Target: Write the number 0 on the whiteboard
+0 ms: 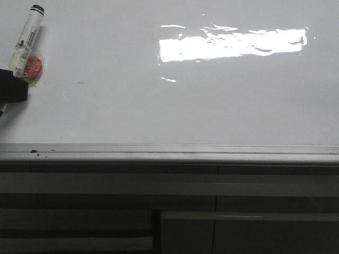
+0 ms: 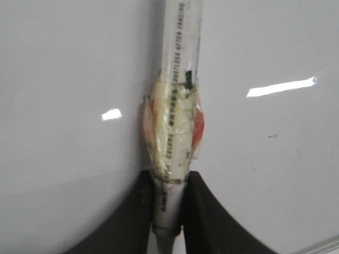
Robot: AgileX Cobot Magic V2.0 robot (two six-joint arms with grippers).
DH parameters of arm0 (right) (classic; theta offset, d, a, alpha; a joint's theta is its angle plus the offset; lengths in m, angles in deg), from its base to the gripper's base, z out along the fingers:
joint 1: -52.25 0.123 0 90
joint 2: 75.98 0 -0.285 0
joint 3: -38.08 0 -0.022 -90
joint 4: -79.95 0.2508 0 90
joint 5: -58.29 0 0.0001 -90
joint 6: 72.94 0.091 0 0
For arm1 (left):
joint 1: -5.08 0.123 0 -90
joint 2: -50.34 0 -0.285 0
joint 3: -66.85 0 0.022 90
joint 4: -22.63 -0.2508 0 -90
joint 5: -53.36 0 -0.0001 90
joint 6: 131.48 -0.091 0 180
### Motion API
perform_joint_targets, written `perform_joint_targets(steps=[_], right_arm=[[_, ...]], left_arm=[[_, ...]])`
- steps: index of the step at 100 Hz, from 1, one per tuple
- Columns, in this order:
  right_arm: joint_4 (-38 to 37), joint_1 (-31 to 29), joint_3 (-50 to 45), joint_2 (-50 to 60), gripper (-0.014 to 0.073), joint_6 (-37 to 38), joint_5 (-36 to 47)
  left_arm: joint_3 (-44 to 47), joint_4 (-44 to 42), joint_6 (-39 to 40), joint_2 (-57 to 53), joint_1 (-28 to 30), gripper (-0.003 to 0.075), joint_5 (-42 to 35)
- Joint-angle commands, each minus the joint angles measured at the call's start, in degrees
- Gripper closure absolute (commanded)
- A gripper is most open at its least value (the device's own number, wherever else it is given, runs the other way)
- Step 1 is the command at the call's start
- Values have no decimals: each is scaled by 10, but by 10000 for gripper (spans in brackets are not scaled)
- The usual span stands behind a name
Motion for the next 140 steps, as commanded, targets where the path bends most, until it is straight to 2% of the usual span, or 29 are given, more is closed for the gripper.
perform_joint_targets(steps=[1,9,19,23,33,42,46,51,57,65,81,93,115,140], right_arm=[[6,2,19,-11,651,-6,47],[7,12,39,-18,650,-33,26],[37,47,88,-44,641,-112,-21],[54,70,110,-64,626,-156,-43],[79,127,159,-121,558,-229,-101],[90,183,198,-177,437,-264,-131],[90,217,211,-203,352,-272,-132],[90,252,223,-234,286,-300,-127],[90,291,235,-262,251,-332,-114],[90,349,249,-299,253,-363,-92],[89,445,279,-370,253,-397,-34],[73,487,295,-419,253,-398,18],[67,497,324,-478,253,-398,41],[66,496,324,-485,255,-398,60]], left_arm=[[-14,-15,5,2,-2,740,-24],[-14,-89,5,-6,-2,740,-53],[-14,-212,5,-22,-2,740,-114],[-14,-287,5,-32,-2,740,-147],[-25,-415,5,-50,-2,740,-200],[-48,-460,13,-60,-11,740,-178],[-62,-468,13,-63,-20,740,-148],[-82,-490,13,-64,-32,740,-115],[-104,-534,13,-64,-49,740,-77],[-132,-595,13,-64,-74,739,-43],[-163,-614,13,-64,-127,739,51],[-164,-612,13,-64,-153,739,53],[-164,-612,13,-64,-171,740,76],[-164,-612,13,-64,-171,740,77]])
